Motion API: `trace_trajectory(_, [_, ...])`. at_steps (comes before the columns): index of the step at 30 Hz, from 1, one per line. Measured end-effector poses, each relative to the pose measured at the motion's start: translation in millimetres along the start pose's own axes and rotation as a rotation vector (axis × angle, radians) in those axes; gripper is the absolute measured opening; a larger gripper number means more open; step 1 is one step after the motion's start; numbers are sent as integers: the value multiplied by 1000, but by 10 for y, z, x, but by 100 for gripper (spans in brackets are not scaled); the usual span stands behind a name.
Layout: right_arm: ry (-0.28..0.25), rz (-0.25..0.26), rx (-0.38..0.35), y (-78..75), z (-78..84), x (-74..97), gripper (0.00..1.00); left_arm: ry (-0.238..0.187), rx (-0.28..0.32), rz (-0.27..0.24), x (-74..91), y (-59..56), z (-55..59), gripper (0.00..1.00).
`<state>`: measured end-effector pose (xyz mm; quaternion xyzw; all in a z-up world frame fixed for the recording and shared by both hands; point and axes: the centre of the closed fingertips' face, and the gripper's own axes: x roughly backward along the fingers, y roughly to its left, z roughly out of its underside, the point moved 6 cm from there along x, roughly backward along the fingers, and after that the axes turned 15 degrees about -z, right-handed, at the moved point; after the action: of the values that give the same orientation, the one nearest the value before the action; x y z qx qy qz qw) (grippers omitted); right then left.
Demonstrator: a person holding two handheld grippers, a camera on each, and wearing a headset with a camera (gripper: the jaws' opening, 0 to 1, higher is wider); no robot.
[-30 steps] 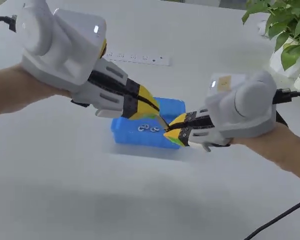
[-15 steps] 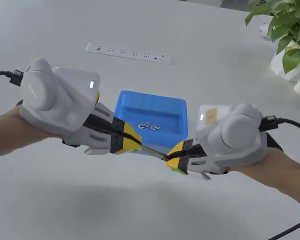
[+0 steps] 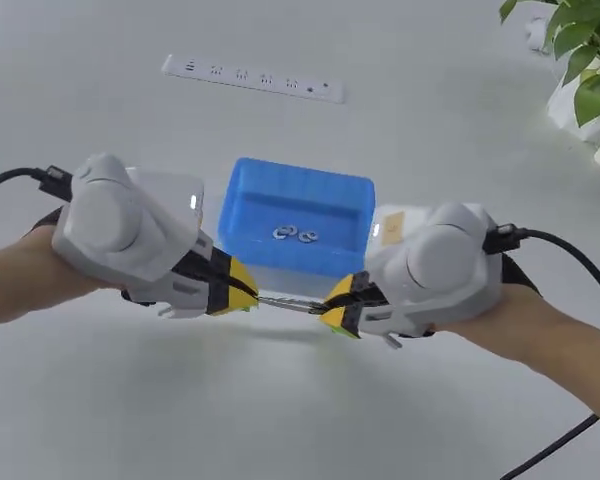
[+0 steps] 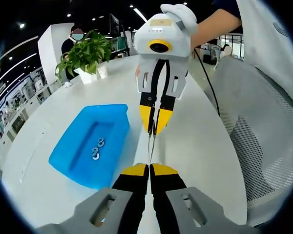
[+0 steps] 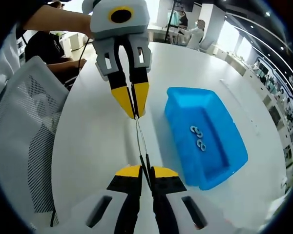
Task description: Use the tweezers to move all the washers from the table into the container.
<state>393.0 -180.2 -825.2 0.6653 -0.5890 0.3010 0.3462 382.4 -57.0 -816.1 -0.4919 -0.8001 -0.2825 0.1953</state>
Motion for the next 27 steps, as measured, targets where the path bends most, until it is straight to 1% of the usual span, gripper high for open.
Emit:
trace_trajectory(2, [-6,-6,-12,-20,10,-13,7,7,6,2,-24,9,32,6])
trace_trajectory(6, [-5,-5,-9,-36,13,-30,7,27,-3,-2,-68,21,83,6])
trace_trajectory(11, [-8,2,-14,-56,37,-51,8,35,-6,-15,-97,44,111,6])
trace_trajectory(12, [-8,2,-15,-53,41,-58,8,42,-11,-12,-109,40,122,6])
trace_trajectory(15, [-3,4,-9,-36,54,-84,8,65,-51,-7,-144,18,155,6])
trace_trajectory(17, [8,5,0,-27,75,-97,8,68,-55,-4,-154,6,161,6])
trace_trajectory(20, [11,4,3,-21,88,-106,8,82,-58,3,-174,-25,181,6])
trace_trajectory(23, [14,7,6,-17,90,-111,8,92,-66,-3,-183,-35,183,6])
trace_trajectory(27, [27,14,14,-25,104,-116,8,86,-63,-13,-196,-29,194,6])
